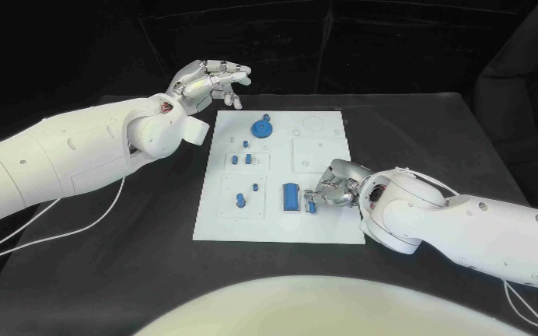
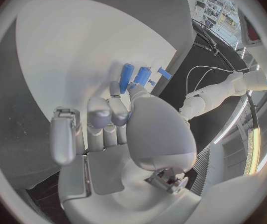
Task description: Assemble the parts on the task board
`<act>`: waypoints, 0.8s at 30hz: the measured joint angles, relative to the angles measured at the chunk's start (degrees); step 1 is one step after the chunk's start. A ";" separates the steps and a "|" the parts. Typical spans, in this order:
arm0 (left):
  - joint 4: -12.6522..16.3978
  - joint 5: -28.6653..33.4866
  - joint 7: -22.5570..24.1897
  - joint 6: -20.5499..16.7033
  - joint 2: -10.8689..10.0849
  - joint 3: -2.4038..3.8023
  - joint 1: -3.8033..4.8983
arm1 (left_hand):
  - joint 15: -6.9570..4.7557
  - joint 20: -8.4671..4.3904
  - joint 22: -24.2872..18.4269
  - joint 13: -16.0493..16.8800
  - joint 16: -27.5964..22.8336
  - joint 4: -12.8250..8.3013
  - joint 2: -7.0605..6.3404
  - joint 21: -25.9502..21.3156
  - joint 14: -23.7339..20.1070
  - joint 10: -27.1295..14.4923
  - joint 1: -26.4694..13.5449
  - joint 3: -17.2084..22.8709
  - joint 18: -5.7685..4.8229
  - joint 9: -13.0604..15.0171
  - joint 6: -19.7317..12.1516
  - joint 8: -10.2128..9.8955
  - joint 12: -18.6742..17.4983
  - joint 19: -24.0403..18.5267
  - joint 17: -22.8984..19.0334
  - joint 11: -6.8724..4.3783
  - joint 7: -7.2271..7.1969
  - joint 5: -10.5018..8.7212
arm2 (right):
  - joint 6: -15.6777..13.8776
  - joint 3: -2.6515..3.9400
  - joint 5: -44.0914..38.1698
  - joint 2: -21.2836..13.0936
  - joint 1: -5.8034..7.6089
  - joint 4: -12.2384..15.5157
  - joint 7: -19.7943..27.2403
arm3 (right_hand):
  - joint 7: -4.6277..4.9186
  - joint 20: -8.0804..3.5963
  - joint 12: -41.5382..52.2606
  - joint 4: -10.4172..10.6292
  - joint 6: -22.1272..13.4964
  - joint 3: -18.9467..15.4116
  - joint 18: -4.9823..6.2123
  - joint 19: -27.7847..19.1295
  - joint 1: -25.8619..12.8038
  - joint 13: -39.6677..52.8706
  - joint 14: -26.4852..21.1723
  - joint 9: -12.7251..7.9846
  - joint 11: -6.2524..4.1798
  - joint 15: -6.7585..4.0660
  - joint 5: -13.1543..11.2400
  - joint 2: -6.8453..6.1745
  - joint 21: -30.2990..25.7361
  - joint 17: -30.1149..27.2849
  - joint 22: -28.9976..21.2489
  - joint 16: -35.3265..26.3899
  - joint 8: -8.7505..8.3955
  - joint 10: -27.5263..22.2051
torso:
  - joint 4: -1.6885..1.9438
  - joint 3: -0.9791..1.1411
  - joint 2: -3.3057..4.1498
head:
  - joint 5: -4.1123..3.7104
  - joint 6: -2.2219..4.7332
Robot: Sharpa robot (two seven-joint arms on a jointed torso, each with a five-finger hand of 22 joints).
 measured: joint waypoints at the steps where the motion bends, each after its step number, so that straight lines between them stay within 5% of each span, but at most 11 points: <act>1: -0.01 0.00 -0.02 0.02 0.00 0.00 0.00 | 0.00 0.00 0.00 0.00 0.00 0.00 0.00 0.00 0.00 0.00 0.00 0.00 0.00 0.00 0.00 0.00 0.00 0.00 0.00 0.00 0.00 0.00 | 0.03 0.00 0.00 0.06 0.00 -0.05 -0.06 | 0.00 0.00 0.00 0.00 0.00 0.00 0.00 0.00 0.00 0.00 0.00 -0.01 0.00 0.00 0.00 0.00 0.00 0.00 0.00 0.00 0.00 0.00 | 0.00 -0.01 0.00 | 0.00 0.00; 12: -0.05 0.00 -0.21 0.19 0.06 0.00 0.00 | 0.00 0.00 0.01 0.00 0.00 0.00 0.00 0.00 0.00 0.00 0.00 0.00 0.00 0.00 0.00 0.00 0.00 0.00 0.01 0.00 0.00 0.00 | 0.03 -0.04 -0.28 0.56 -0.03 -0.79 -0.54 | -0.20 -0.20 0.38 0.38 0.20 0.40 0.00 0.20 -0.47 0.34 0.21 0.19 -0.21 -0.21 -0.05 0.49 0.00 -0.01 0.00 0.00 0.01 0.20 | 0.00 -0.01 0.00 | 0.02 0.00; 24: -0.13 0.00 -0.42 0.45 0.19 0.00 0.00 | -0.22 0.00 0.01 -0.06 0.00 -0.17 0.00 0.00 -0.22 0.00 0.00 -0.17 0.00 0.01 0.00 -0.01 0.00 0.00 0.01 0.00 0.00 0.00 | -0.09 -0.05 -0.52 0.81 -0.04 -1.06 -0.67 | 0.07 -0.40 0.38 1.71 0.48 -3.65 -0.92 0.00 -8.10 0.77 0.21 1.37 -0.20 -0.20 -7.13 0.42 0.00 0.03 0.00 -0.24 0.66 0.61 | -0.02 -0.01 0.00 | -0.03 0.00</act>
